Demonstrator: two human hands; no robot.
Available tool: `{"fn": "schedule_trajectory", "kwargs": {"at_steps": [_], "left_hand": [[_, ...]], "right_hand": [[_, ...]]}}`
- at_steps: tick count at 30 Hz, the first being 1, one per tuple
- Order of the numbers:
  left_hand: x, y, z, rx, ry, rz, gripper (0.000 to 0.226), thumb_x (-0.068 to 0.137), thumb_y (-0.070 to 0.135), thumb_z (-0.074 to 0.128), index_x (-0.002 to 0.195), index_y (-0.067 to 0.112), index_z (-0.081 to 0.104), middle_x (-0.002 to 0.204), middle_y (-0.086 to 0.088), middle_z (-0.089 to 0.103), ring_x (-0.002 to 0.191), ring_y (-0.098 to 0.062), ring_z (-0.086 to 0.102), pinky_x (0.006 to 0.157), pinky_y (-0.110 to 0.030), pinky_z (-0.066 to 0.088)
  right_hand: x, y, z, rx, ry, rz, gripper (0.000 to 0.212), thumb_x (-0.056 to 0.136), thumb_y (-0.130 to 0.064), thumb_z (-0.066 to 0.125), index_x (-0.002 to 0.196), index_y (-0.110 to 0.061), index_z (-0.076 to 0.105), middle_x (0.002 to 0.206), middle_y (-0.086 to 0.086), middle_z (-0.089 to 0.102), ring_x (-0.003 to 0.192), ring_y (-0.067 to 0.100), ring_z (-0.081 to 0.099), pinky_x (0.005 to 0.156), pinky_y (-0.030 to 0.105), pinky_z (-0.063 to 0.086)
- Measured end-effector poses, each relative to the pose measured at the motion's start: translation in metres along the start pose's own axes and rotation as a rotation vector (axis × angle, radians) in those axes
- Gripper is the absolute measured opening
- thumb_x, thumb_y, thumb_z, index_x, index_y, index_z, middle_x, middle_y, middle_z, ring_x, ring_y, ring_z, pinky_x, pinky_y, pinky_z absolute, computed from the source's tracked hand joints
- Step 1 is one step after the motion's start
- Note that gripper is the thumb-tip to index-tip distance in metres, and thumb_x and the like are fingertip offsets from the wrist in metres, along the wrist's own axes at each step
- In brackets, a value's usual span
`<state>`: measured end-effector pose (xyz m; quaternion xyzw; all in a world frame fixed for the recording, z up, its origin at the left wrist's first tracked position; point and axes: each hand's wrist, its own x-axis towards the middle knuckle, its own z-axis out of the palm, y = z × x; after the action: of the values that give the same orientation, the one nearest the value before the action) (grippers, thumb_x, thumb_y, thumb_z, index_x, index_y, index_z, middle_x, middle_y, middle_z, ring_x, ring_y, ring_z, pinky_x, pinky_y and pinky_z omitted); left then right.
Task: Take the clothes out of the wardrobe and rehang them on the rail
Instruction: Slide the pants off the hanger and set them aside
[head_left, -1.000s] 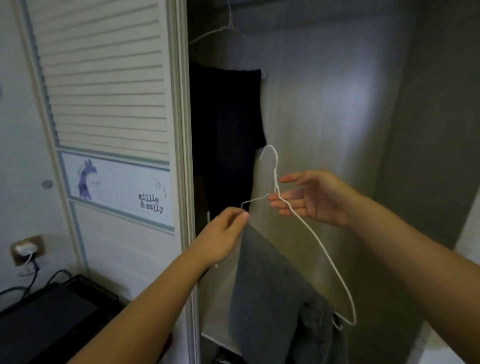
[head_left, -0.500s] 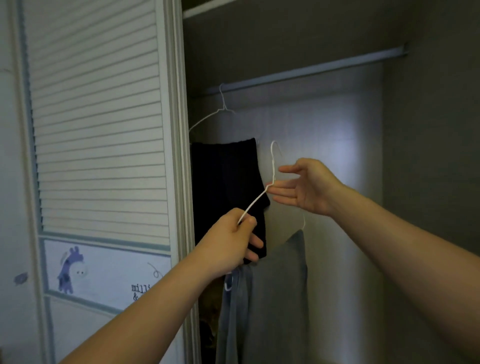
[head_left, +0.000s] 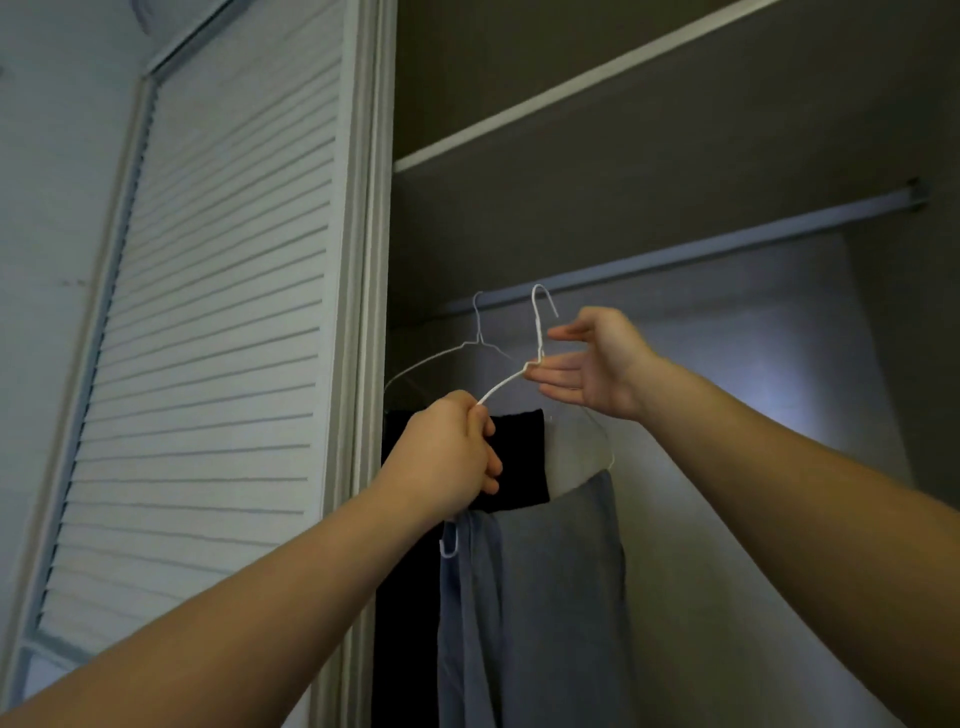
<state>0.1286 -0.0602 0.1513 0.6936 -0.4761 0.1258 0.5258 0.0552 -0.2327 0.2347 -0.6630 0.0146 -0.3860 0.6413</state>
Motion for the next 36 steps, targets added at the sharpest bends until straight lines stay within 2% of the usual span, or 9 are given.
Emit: {"fn": "schedule_trajectory", "kwargs": {"at_steps": [4,9,13,19,22,26,31,36], "left_hand": [[0.054,0.005,0.003,0.159,0.08,0.043,0.008,0.102,0.015,0.047,0.101,0.013,0.055,0.091,-0.013,0.069,0.075,-0.024,0.07,0.052,-0.023,0.048],[0.127,0.0,0.011,0.33,0.173,0.056,0.008,0.103,0.02,0.046,0.1,0.02,0.053,0.093,-0.008,0.067,0.083,-0.024,0.069,0.078,-0.043,0.06],[0.178,-0.002,0.018,0.418,0.183,0.029,0.011,0.104,0.021,0.043,0.106,0.019,0.054,0.097,-0.006,0.065,0.088,-0.021,0.067,0.085,-0.043,0.058],[0.23,-0.011,0.03,0.526,0.185,-0.03,0.011,0.102,0.019,0.045,0.108,0.019,0.054,0.101,-0.006,0.064,0.09,-0.022,0.065,0.087,-0.043,0.057],[0.242,-0.02,0.032,0.573,0.159,-0.059,0.014,0.1,0.016,0.046,0.111,0.018,0.055,0.106,-0.008,0.064,0.094,-0.024,0.065,0.09,-0.044,0.056],[0.251,-0.029,0.029,0.656,0.153,-0.058,0.015,0.099,0.014,0.048,0.112,0.017,0.055,0.106,-0.007,0.063,0.095,-0.023,0.063,0.091,-0.042,0.055],[0.253,-0.043,0.028,0.849,0.121,-0.054,0.011,0.096,0.015,0.055,0.107,0.017,0.055,0.105,-0.006,0.061,0.094,-0.023,0.06,0.08,-0.035,0.05],[0.248,-0.048,0.027,1.003,0.14,-0.002,0.005,0.099,0.018,0.046,0.095,0.018,0.049,0.104,-0.005,0.058,0.085,-0.022,0.055,0.076,-0.035,0.047]], "right_hand": [[0.063,-0.016,-0.003,0.023,-0.037,-0.047,0.025,0.089,-0.022,0.039,0.108,-0.014,0.053,0.11,0.03,0.065,0.099,0.035,0.069,0.086,0.04,0.052],[0.136,-0.027,-0.009,0.032,-0.075,-0.09,0.023,0.088,-0.023,0.039,0.101,-0.014,0.055,0.112,0.029,0.065,0.101,0.035,0.068,0.088,0.04,0.05],[0.187,-0.025,-0.015,0.04,-0.069,-0.11,0.019,0.089,-0.022,0.04,0.096,-0.013,0.056,0.11,0.027,0.066,0.103,0.034,0.067,0.09,0.04,0.049],[0.254,-0.008,-0.021,0.035,-0.075,-0.094,0.019,0.091,-0.024,0.038,0.099,-0.016,0.053,0.106,0.024,0.067,0.089,0.029,0.069,0.077,0.033,0.05],[0.277,0.009,-0.021,0.045,-0.082,-0.076,0.022,0.091,-0.025,0.039,0.105,-0.016,0.054,0.099,0.022,0.07,0.086,0.028,0.071,0.074,0.033,0.05],[0.292,0.022,-0.018,0.076,-0.112,-0.086,0.021,0.092,-0.024,0.04,0.103,-0.015,0.055,0.088,0.02,0.073,0.082,0.027,0.073,0.071,0.033,0.051],[0.301,0.041,-0.006,0.061,-0.155,-0.053,0.023,0.092,-0.025,0.039,0.103,-0.014,0.055,0.088,0.02,0.073,0.083,0.027,0.072,0.071,0.033,0.052],[0.309,0.052,-0.006,0.044,-0.163,-0.034,0.029,0.094,-0.026,0.037,0.111,-0.013,0.058,0.088,0.014,0.075,0.086,0.025,0.072,0.074,0.035,0.052]]}}
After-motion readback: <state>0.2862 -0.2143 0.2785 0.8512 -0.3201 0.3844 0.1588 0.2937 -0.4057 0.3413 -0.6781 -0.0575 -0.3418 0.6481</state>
